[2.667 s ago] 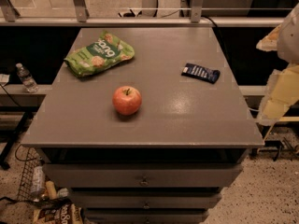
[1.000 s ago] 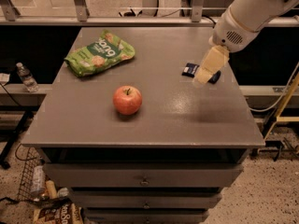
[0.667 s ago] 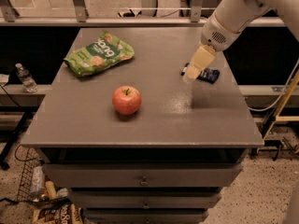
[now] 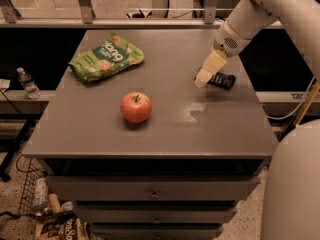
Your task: Pick rxbar blueberry
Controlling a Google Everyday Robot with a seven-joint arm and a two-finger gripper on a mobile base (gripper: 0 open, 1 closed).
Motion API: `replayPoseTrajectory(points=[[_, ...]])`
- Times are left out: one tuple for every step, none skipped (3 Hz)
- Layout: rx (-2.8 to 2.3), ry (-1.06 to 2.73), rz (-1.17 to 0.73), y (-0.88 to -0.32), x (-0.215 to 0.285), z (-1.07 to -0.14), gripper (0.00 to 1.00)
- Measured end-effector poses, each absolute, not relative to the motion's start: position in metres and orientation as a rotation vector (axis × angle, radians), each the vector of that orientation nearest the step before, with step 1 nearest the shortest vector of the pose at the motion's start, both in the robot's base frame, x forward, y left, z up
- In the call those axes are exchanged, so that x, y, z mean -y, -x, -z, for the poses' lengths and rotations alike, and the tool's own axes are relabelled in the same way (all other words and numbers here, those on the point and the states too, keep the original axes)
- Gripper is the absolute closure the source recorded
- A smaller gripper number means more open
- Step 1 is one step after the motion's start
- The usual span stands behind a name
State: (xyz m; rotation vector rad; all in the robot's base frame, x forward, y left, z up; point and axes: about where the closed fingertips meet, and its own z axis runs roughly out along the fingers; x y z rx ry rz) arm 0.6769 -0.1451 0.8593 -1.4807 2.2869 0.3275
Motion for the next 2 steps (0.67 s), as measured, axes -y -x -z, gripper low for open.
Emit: replayPoseTrajectory(points=[[-2.282, 1.505, -0.274, -0.686, 0.156, -0.852, 0.00], [-2.279, 1.542, -0.219, -0.686, 0.166, -0.845, 0.00]])
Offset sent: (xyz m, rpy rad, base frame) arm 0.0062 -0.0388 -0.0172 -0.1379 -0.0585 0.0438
